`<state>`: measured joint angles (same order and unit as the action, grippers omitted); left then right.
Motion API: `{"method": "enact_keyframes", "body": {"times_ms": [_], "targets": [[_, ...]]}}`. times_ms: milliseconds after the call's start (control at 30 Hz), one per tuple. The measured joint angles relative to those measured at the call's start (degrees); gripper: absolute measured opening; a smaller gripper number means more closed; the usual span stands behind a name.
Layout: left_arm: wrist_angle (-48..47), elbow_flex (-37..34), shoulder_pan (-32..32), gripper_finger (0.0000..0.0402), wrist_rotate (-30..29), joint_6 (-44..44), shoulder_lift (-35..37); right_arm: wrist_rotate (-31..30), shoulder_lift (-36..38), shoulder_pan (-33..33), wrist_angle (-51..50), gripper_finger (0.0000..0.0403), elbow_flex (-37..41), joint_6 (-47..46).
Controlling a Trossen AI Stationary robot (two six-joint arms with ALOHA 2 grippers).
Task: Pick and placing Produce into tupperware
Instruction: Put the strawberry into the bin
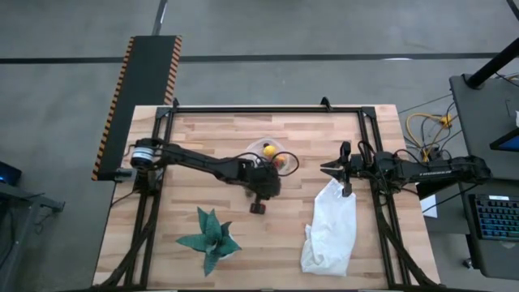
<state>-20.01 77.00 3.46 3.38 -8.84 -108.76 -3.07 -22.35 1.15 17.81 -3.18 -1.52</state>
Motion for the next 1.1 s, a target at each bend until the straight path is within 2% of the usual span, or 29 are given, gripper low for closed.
{"method": "enact_keyframes", "body": {"times_ms": [167, 333, 767, 1100], "targets": [[0.18, 2.14, -0.73, 0.0, -2.13, -3.87, 1.89, 0.0, 0.0, 0.0, -0.01, 0.0059, 0.02, 0.0], [0.05, 2.66, -4.18, 0.0, -4.39, -5.07, 3.5, 0.0, 0.0, 0.0, 0.06, 0.0059, 0.02, -0.02], [-2.43, 1.67, -14.19, 0.0, -3.47, -4.61, 3.48, 0.0, 0.0, 0.0, 0.02, 0.0059, 0.02, -0.39], [-1.57, -3.45, -16.0, 0.0, -0.63, -3.34, 3.37, 0.0, 0.02, 0.0, -0.01, 0.0059, 0.02, -0.09]]}}
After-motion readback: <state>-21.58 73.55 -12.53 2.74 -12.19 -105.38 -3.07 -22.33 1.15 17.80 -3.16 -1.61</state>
